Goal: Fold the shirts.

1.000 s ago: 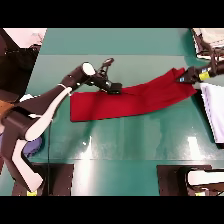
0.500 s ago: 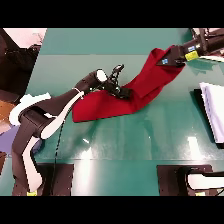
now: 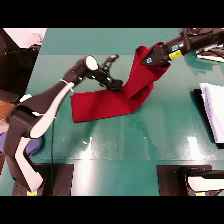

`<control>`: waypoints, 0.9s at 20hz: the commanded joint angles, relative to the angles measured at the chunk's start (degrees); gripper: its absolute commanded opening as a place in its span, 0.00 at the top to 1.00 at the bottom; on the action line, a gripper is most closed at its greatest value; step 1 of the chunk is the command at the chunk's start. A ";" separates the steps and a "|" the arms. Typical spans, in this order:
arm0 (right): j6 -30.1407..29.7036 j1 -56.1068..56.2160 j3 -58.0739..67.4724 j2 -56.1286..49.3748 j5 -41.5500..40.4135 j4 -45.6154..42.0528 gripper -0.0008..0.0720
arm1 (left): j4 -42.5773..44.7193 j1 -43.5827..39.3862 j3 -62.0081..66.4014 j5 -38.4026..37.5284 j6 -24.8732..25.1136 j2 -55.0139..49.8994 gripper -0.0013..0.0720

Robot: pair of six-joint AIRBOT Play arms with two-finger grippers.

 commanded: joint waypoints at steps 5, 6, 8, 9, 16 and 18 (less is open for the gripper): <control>-6.95 15.32 0.07 -7.45 -11.89 11.39 0.97 | 9.84 15.43 0.44 -10.49 0.26 12.09 0.96; -8.28 18.88 0.09 -10.21 -16.26 12.68 0.91 | 9.84 17.68 0.44 -10.51 0.26 14.25 0.96; -12.41 25.46 0.09 -15.47 -23.74 13.07 0.44 | 9.84 21.53 0.44 -10.56 0.28 18.36 0.96; -13.27 27.74 0.44 -17.49 -25.33 13.51 0.25 | 9.84 23.23 0.44 -10.71 0.35 20.26 0.96; -2.45 21.18 4.46 -15.67 -6.69 -6.43 0.24 | 9.79 31.34 0.37 -15.19 2.29 30.29 0.95; 0.11 15.93 4.46 -14.60 -0.20 -9.97 0.24 | 9.46 31.32 0.35 -17.18 2.25 30.42 0.96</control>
